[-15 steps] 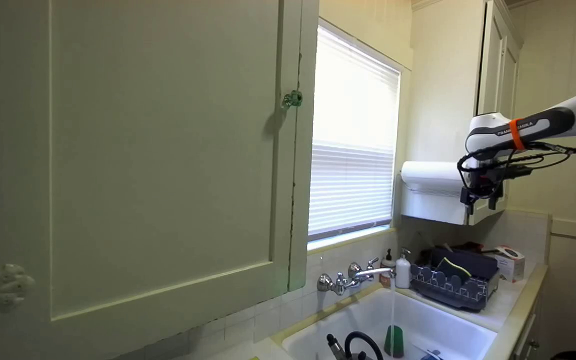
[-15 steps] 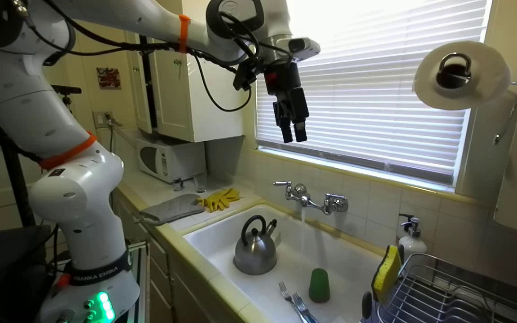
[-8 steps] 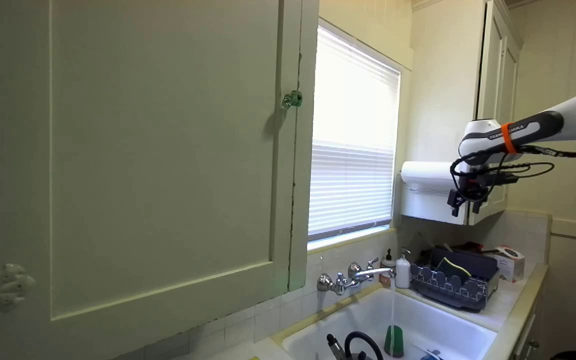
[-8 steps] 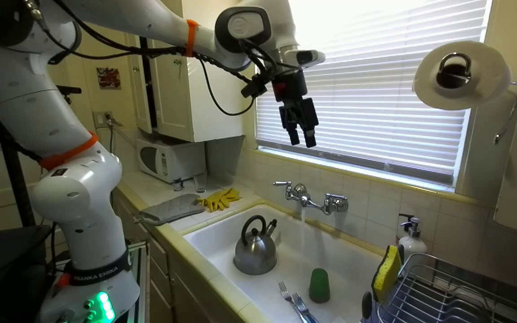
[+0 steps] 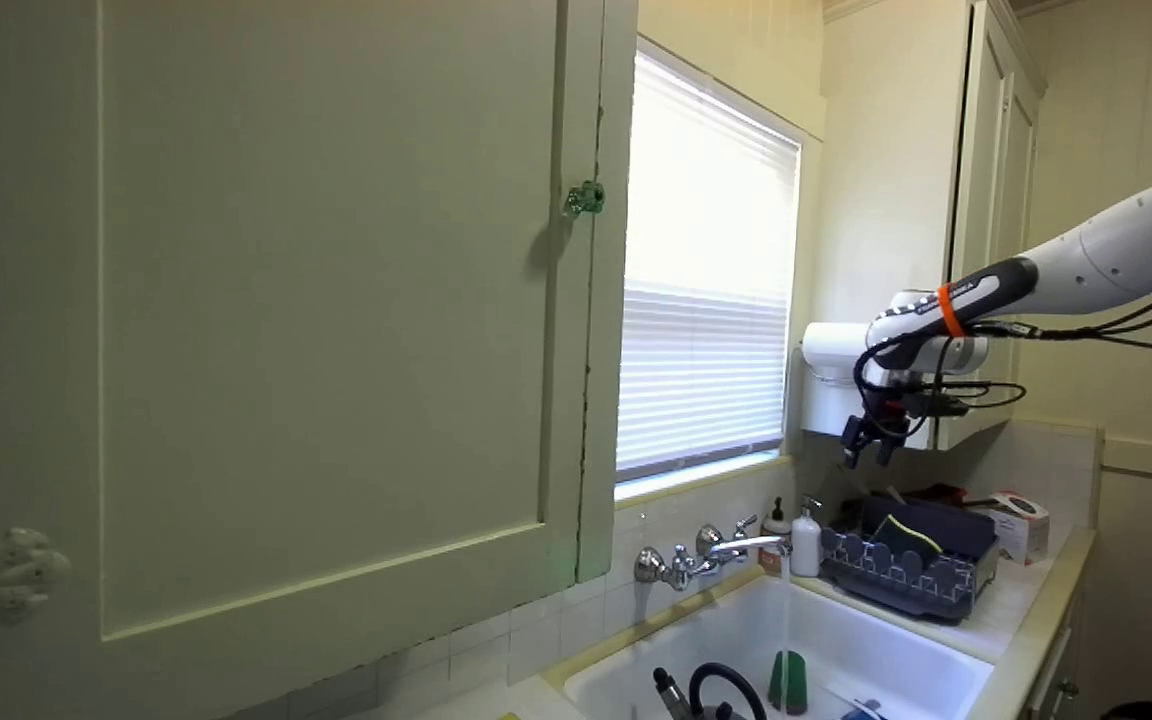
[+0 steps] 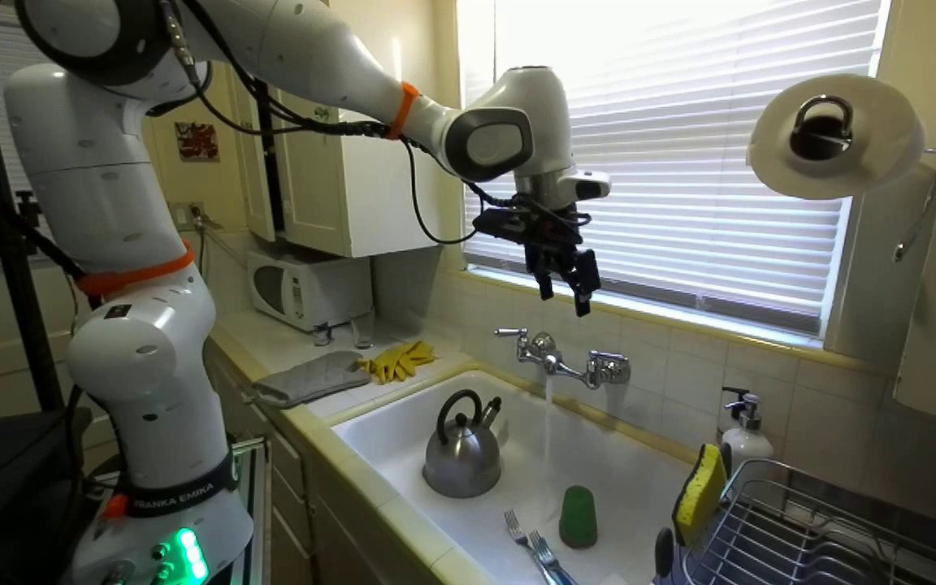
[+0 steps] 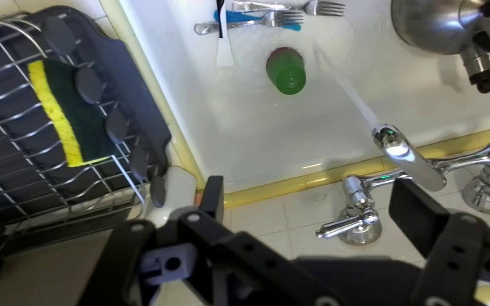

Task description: Close the tap

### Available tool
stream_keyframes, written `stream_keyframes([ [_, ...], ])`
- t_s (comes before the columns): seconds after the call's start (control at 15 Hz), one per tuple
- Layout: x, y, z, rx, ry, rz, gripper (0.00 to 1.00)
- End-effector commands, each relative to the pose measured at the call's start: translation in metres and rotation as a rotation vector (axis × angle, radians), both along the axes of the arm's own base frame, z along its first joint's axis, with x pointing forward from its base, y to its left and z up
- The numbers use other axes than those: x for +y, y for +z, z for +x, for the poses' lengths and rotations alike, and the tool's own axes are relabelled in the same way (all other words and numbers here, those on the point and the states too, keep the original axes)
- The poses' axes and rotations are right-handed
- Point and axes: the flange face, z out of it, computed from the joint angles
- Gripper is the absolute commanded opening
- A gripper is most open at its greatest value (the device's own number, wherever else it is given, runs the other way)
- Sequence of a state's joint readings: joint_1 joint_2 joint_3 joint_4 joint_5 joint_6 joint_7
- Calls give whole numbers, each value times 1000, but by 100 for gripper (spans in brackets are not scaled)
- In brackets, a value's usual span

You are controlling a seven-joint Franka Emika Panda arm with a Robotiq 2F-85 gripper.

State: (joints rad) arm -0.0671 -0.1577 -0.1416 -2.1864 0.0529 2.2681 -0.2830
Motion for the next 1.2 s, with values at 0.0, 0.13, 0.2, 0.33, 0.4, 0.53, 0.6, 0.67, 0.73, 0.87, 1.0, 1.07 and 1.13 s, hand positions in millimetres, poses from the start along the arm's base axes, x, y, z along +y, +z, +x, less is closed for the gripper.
stream_keyframes([
  [0.0,37,-20,32,29,166,31,100],
  [0.13,66,-32,41,67,268,36,100],
  [0.2,80,-40,45,80,315,28,100],
  [0.33,108,-55,54,106,390,3,74],
  [0.4,124,-63,60,103,429,-7,66],
  [0.53,155,-70,64,111,504,-14,49],
  [0.6,170,-75,66,112,548,-21,42],
  [0.67,183,-77,67,115,584,-29,35],
  [0.73,196,-82,70,115,620,-30,27],
  [0.87,194,-78,62,111,586,-19,37],
  [1.0,208,-84,64,117,622,-21,22],
  [1.07,210,-85,65,118,628,-22,20],
  [1.13,209,-85,66,118,630,-23,20],
])
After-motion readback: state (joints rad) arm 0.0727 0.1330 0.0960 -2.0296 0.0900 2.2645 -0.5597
